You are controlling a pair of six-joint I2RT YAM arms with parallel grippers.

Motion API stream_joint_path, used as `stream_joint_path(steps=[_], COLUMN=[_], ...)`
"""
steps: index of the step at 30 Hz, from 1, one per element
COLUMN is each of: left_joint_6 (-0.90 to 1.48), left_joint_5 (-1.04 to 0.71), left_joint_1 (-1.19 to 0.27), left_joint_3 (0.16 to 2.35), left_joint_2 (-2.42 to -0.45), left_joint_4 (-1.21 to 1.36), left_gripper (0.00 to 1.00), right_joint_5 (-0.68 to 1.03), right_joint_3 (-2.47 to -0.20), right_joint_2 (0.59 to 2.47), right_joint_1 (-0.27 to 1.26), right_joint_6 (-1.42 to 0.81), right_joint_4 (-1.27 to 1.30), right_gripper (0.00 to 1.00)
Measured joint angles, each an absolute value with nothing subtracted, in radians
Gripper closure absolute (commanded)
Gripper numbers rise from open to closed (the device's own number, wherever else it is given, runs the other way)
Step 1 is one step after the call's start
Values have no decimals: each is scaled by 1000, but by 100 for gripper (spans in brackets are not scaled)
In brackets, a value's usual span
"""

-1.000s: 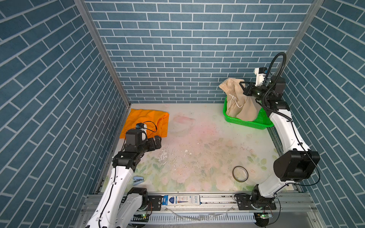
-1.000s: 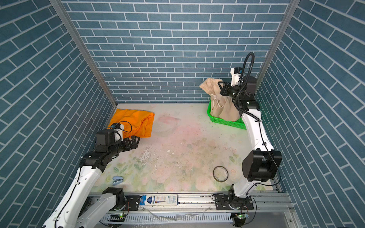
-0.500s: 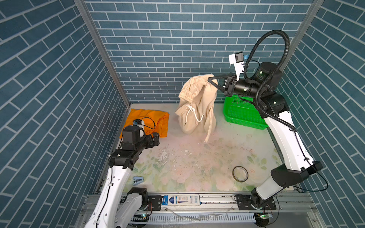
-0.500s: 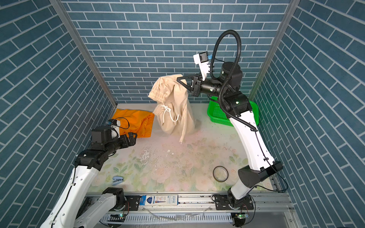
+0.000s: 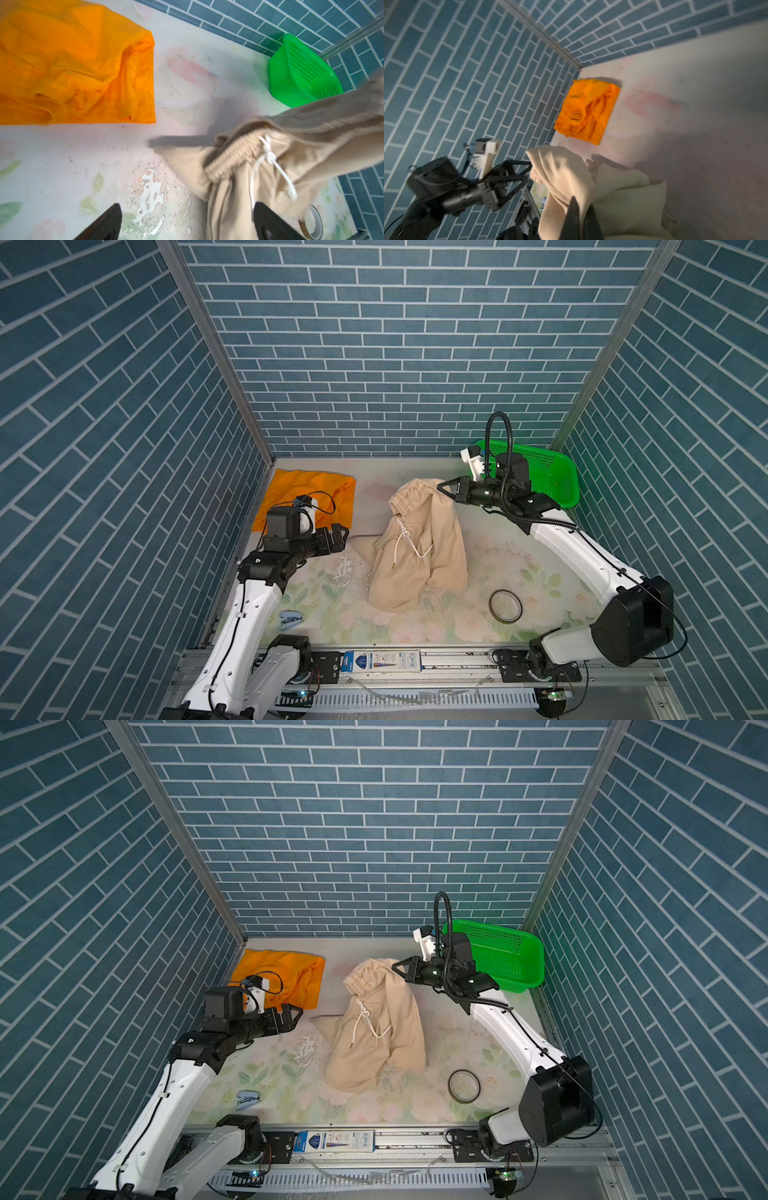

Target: Fold and stack the shorts

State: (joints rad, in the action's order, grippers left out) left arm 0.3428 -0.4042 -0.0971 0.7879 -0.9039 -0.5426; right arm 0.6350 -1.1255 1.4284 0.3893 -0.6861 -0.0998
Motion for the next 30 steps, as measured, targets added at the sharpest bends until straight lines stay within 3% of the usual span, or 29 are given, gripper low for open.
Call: stream_joint_path(steps=[4, 11, 16, 23, 30], left_joint_6=[411, 522, 512, 440, 382], left_joint_5=[-440, -430, -414, -414, -402], left_joint_1=[-160, -307, -323, -382, -545], left_joint_3=[670, 556, 673, 868, 919], left_joint_2=[-931, -1063, -1213, -1404, -1530], left_joint_4=[-451, -235, -179, -146, -202], left_gripper=[0, 0, 0, 1, 15], right_joint_5=[599, 590, 543, 339, 257], right_joint_3=[-941, -825, -774, -1041, -1353], right_joint_2=[1429, 1356, 1245, 1197, 1334], right_joint_1=[303, 289, 254, 254, 360], right_joint_6=[-740, -762, -722, -382, -80], right_joint_4=[-49, 19, -70, -493, -696], right_gripper=[100, 100, 76, 62, 48])
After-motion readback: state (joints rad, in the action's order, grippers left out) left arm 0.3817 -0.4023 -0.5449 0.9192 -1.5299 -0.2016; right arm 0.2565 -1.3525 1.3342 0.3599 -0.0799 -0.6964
